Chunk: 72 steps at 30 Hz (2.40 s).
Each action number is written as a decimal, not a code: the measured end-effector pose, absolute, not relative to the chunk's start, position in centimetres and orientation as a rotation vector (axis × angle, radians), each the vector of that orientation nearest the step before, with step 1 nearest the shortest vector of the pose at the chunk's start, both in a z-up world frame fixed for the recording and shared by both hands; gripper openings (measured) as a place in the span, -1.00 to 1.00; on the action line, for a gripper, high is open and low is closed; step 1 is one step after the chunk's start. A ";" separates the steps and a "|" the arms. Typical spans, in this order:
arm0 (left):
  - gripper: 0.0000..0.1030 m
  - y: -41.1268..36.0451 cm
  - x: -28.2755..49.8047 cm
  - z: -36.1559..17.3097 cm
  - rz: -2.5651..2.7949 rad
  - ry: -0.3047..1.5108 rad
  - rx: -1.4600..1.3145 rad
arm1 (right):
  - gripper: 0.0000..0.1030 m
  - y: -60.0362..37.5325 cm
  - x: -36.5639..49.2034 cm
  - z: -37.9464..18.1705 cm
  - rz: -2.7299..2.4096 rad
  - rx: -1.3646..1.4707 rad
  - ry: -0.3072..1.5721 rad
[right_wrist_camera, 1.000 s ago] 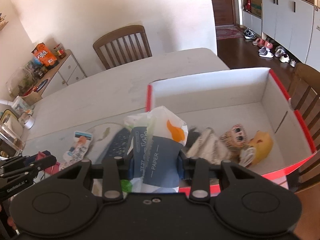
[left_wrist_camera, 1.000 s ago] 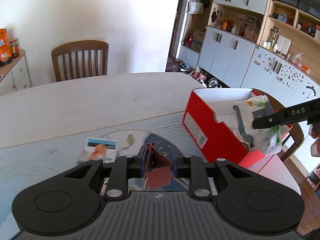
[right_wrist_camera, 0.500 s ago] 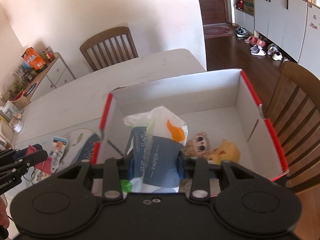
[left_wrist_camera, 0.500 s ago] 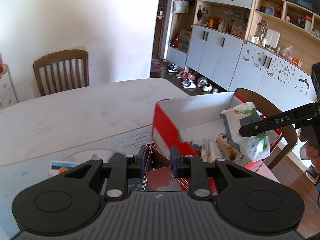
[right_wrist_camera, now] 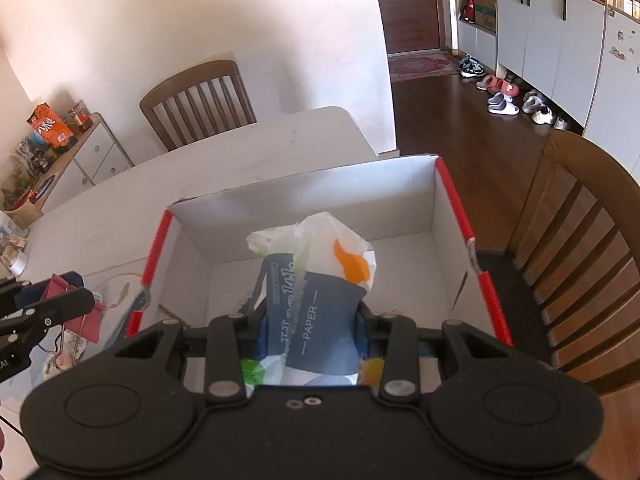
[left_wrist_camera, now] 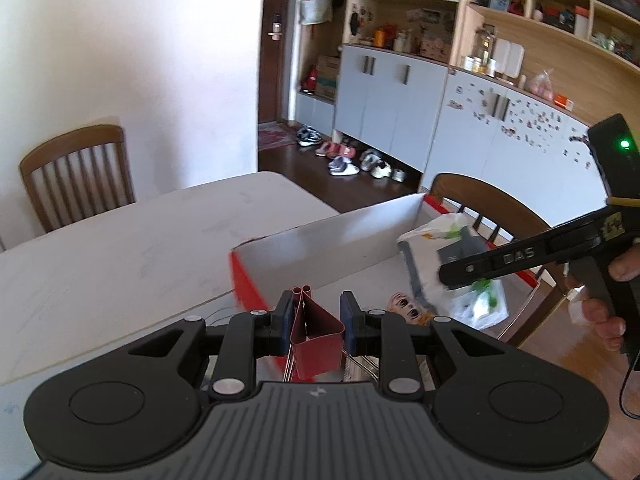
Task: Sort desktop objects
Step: 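Lower both tools into the box and open them to release clip and tissue pack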
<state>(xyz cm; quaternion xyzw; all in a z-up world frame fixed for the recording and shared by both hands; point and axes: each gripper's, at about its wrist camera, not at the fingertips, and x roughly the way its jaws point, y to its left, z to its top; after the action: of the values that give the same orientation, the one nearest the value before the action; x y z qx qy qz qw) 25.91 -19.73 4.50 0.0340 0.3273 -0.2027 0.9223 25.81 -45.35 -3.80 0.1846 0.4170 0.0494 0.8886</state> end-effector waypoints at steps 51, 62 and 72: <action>-0.54 -27.0 30.6 -2.8 -0.506 0.912 0.186 | 0.26 -44.3 30.8 -8.7 0.183 0.212 0.996; -0.53 -26.3 29.9 -1.8 -0.489 0.888 0.155 | 0.52 -45.1 29.8 -7.1 0.199 0.237 0.962; 0.62 -25.5 28.1 -0.4 -0.509 0.832 0.099 | 0.67 -45.6 28.5 -5.7 0.213 0.272 0.923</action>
<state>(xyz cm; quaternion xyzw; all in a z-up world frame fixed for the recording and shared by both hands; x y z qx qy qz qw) 28.07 -25.49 -0.44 0.0478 0.3995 -0.2443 0.8823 28.50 -45.59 -5.71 0.1305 0.4429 0.1025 0.8811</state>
